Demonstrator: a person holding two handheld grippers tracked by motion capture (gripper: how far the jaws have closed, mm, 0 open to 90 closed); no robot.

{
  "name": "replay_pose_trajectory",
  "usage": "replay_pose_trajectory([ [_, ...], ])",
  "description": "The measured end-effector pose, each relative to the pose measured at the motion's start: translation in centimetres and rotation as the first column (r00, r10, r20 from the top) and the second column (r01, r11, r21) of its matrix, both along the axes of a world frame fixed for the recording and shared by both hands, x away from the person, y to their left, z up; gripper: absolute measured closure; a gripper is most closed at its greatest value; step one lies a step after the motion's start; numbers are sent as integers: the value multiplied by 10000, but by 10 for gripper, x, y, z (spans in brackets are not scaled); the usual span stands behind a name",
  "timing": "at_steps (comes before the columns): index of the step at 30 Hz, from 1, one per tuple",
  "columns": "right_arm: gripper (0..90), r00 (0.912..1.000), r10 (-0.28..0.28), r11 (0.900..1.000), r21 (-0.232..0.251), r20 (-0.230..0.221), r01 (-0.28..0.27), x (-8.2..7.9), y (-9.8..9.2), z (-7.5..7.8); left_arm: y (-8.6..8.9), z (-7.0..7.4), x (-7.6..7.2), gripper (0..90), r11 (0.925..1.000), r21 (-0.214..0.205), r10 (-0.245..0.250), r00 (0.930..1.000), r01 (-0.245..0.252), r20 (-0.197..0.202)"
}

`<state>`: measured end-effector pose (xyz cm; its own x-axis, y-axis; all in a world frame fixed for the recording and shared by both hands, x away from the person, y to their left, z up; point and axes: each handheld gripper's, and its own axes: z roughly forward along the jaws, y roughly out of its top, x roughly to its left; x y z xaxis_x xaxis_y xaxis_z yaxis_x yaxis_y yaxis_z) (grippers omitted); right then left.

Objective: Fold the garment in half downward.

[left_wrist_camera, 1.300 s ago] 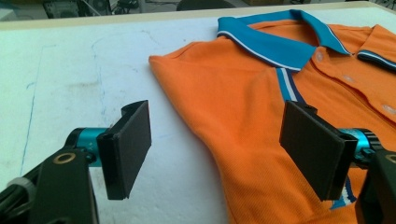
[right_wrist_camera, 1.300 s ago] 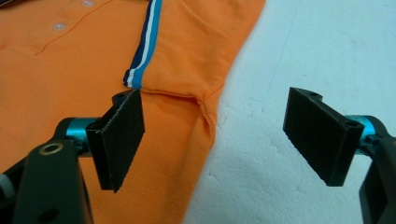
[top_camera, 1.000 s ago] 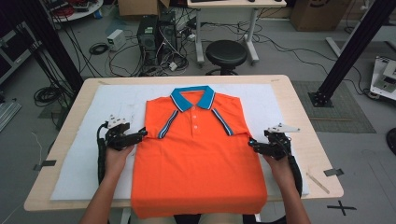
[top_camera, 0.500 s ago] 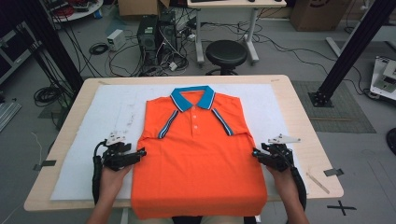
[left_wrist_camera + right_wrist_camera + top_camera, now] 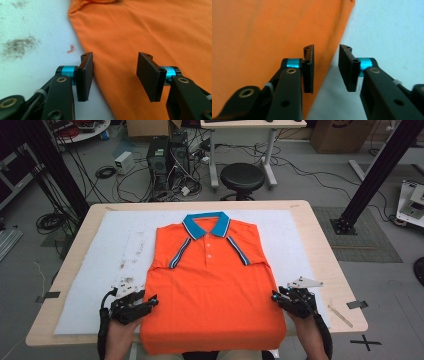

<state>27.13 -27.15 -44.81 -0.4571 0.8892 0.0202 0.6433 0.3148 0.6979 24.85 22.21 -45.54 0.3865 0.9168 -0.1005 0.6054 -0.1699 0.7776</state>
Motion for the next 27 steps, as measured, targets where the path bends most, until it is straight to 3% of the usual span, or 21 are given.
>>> replay_pose_trajectory([
  [5,739,9996,-182,9997,181,-237,187,-5,-2,0,-2,-2,-13,585,9990,256,360,9990,-367,270],
  [8,868,9997,21,9998,203,-236,-16,-9,-1,0,1,-2,-15,756,9986,212,488,9984,-494,301],
  [10,883,9997,193,9998,-29,-123,-193,-11,1,1,4,0,-14,855,9993,37,367,9993,-368,104],
  [17,887,9990,239,9997,-7,382,-239,-23,-1,8,12,2,-16,860,9993,-314,193,9997,-199,-178],
  [27,887,9977,266,9988,383,627,-291,-49,-8,20,27,9,-33,862,9949,-985,-227,9993,198,-288],
])
